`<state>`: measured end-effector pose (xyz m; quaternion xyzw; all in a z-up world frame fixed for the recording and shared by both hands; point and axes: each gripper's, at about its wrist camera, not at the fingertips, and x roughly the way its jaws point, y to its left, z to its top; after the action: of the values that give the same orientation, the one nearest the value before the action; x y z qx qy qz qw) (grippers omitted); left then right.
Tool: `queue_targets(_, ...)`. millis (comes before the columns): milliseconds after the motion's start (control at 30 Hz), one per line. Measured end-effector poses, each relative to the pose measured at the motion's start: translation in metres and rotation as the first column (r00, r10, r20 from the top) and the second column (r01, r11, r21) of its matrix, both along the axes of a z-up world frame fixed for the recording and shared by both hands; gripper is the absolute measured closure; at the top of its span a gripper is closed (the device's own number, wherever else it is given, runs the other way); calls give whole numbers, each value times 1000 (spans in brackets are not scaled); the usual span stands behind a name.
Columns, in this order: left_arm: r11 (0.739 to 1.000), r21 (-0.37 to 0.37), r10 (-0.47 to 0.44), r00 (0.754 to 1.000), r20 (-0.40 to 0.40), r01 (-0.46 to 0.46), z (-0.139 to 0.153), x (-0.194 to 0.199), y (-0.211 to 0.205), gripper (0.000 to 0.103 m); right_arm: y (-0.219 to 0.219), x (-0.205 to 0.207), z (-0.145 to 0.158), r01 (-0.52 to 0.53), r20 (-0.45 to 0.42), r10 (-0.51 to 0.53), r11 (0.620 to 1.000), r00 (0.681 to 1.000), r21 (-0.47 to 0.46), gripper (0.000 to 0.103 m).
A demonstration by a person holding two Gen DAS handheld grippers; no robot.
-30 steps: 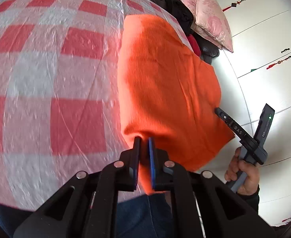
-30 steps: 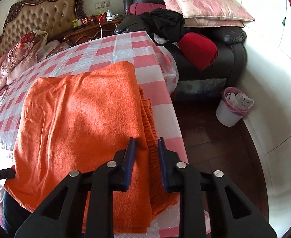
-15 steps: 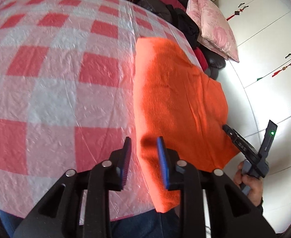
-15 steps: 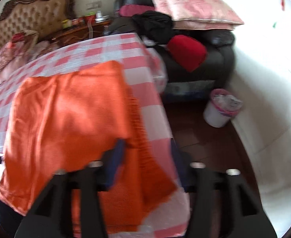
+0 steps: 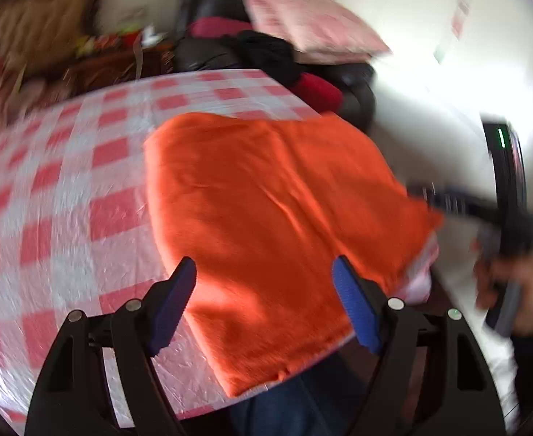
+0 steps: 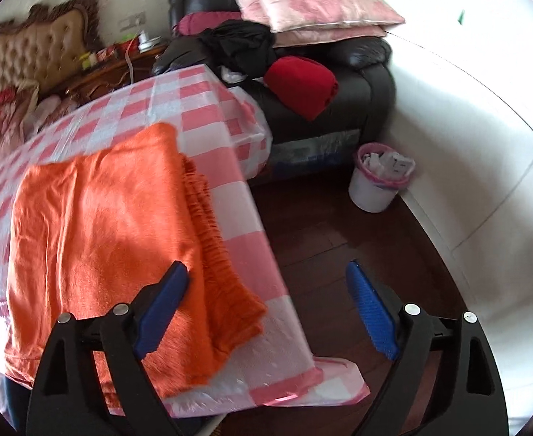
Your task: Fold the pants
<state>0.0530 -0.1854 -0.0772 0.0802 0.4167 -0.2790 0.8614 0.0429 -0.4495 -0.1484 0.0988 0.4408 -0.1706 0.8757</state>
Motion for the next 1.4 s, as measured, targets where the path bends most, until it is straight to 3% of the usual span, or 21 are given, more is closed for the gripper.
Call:
queue_targets(67,994,53,-102,993,55,99,-1,-19,-19,26,-6,-5,3,14,-3,-14,1000,1000,3,17)
queue_targets(167,991,62,-119,992,36,117,-2,-23,-32,24,3,-9,9,-13,-25,12,998,1000,-66,17)
queue_targets(400,997,54,46,999,26,-47,12,-7,-20,2,26,-18,25,-60,-33,58,994,998,-87,16)
queue_targets(667,981,26,192,981,-2,-191,38,-3,-6,2,60,-28,54,-122,6,123,986,992,-115,16)
queue_targets(900,965,-30,259,964,-55,-260,62,-6,-1,2,73,-37,83,-136,43,142,984,989,-117,16)
queue_targets(1400,961,-16,276,961,-35,-276,77,-15,-10,2,87,-52,113,-150,91,163,980,983,-127,16)
